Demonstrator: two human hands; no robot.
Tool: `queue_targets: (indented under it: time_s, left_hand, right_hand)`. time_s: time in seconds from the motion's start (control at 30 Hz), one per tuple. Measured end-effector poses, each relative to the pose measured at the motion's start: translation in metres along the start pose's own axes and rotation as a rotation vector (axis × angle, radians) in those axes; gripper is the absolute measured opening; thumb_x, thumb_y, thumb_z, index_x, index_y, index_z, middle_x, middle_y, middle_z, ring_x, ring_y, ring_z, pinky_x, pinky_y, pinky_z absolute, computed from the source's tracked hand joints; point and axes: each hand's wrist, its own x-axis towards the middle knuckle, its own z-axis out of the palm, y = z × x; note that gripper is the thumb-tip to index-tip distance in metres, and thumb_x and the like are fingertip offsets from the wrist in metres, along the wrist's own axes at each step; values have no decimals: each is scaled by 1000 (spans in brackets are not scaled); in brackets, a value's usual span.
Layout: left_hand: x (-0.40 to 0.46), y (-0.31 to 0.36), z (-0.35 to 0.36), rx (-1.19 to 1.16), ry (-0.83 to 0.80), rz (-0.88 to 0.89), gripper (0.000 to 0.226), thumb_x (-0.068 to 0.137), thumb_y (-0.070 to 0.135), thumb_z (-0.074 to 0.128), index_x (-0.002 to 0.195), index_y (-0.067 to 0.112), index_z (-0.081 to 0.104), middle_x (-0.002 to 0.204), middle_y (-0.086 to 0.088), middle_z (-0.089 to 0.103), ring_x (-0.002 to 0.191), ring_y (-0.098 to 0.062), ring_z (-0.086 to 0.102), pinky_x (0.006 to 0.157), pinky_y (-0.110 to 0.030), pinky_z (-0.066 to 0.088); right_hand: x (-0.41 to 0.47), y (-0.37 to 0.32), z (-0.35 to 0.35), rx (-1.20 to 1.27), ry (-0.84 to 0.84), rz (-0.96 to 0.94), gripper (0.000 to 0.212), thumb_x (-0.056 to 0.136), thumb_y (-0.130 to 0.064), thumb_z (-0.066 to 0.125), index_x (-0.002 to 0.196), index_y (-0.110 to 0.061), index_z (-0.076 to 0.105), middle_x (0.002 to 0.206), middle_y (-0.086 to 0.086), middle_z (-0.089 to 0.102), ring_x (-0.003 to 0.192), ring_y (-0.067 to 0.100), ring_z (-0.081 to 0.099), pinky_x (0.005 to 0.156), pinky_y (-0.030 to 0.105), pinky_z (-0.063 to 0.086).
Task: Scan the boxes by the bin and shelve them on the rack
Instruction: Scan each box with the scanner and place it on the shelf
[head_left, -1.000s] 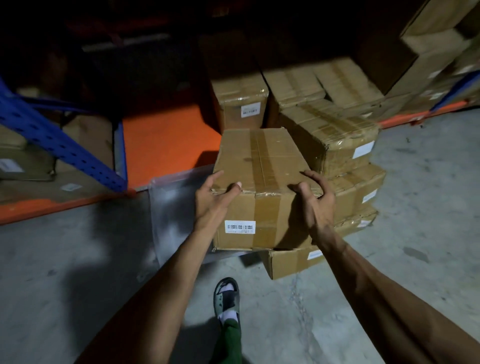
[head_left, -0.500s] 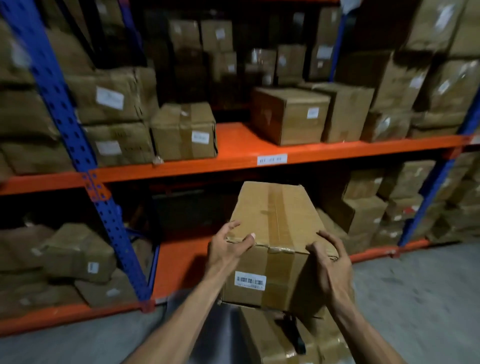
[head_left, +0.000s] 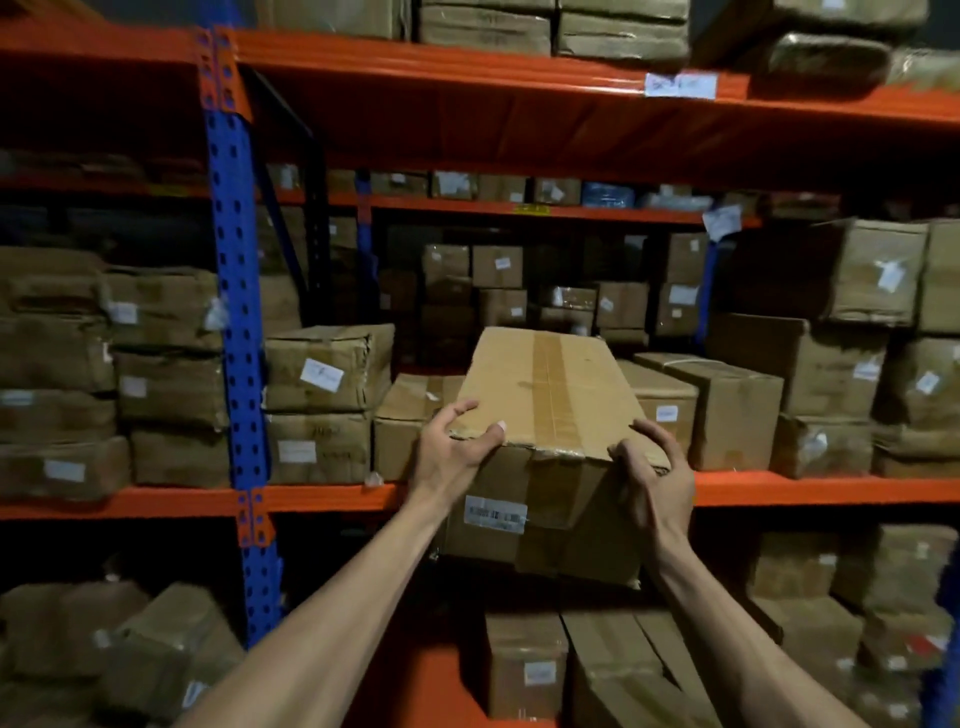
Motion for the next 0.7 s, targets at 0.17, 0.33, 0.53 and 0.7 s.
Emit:
queue_targets:
  time_s: [0.17,0.33,0.53,0.7]
  left_hand:
    - [108,-24,-24,43,72,53,52,77,38,80,123,20,66,127,-5,62,109,-16,59,87,-27,53]
    - [215,-58,-49,53,148,57,57,69,44,76,119,19,67,118,0,61,105,-12,59,91,-33,54]
    - [319,-117,-69,73,231,39,50,69,46,76,114,26,69,117,2,64,104,-7,61,82,-20,52]
    - [379,-159,-76,13,266,-44,50,65,47,78,111,29,69,116,-8,70,108,-27,66,97,-51,53]
  right_hand:
    - [84,12,91,6,-22,-1,50,64,-54,67,113,-44,69,103,-7,68,93,9,60,70,32,44]
    - [163,37,188,27,-55,14,47,67,-51,67,113,-42,71,101,-9,66,91,8,59,74,33,47]
    - [239,80,283,4,-90,39,41,73,-45,70,113,-39,72,105,1,69,100,22,62,79,37,51]
    - [285,120,339,-27,-102,71,40,76,-46,68,115,-38,72,111,6,68,112,29,58,92,42,51]
